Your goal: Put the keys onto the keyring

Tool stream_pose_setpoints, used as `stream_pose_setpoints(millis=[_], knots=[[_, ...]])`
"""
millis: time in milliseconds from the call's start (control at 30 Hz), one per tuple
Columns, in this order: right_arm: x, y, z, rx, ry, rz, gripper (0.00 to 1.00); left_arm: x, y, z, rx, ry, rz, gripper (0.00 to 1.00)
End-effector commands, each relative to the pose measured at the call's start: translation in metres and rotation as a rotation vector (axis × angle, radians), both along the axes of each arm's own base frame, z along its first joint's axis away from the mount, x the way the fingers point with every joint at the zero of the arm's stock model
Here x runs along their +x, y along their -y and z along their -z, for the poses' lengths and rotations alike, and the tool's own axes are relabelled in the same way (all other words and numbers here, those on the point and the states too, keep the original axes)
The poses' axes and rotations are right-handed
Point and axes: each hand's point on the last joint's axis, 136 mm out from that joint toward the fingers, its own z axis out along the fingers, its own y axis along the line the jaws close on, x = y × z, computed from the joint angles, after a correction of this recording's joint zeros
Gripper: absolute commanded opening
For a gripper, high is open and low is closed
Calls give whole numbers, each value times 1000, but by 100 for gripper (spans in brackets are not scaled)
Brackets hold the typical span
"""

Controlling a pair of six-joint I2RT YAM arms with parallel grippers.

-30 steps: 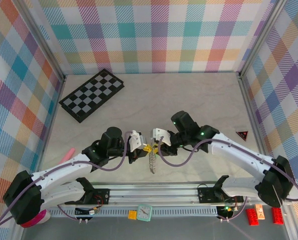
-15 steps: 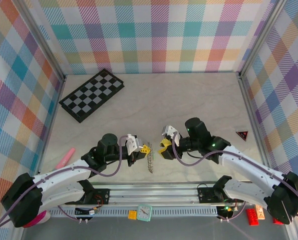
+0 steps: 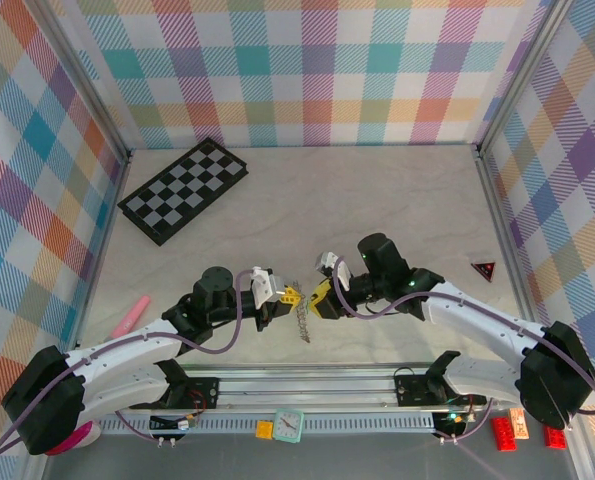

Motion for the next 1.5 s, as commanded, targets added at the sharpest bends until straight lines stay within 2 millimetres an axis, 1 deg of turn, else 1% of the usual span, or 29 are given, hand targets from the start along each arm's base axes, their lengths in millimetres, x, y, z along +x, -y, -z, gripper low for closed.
stream_pose_setpoints(millis=[0,133,333,467,600,700,900,967,1033,1067,1167,1200,1233,1300,1367,1467], knots=[[3,-7,-21,65,7,-15,28,-1,3,-16,-52,40,14,0],[5,-8,-21,63,5,-11,21,-1,3,-16,-54,41,17,0],[6,-10,-19,56,-11,-10,19,-2,3,-17,-57,42,22,0],[6,-11,-20,63,-15,-15,11,-2,3,-17,-57,41,21,0],[5,-11,-14,47,-36,-23,0,-2,3,-20,-66,46,21,0],[3,-11,-6,29,-58,-32,0,-3,3,-24,-80,52,24,0],[1,-14,1,21,-102,-60,0,-1,4,-29,-102,67,16,0],[1,-14,-2,31,-84,-57,7,-1,4,-28,-99,65,16,0],[3,-11,-9,49,-28,-35,23,-1,4,-26,-96,61,17,0],[5,-9,-11,55,11,-23,28,-1,3,-25,-95,58,17,0],[14,0,-17,72,205,13,37,-2,3,-22,-92,52,20,0],[20,2,-21,82,275,39,38,-3,3,-21,-91,50,22,0],[20,2,-27,105,347,26,38,-3,4,-21,-92,50,28,0],[17,1,-34,144,408,-4,38,-4,5,-21,-92,48,36,0],[14,-1,-36,153,405,-33,37,-4,5,-22,-97,50,37,0],[14,-6,-31,155,373,-51,35,-4,5,-23,-105,56,38,0]])
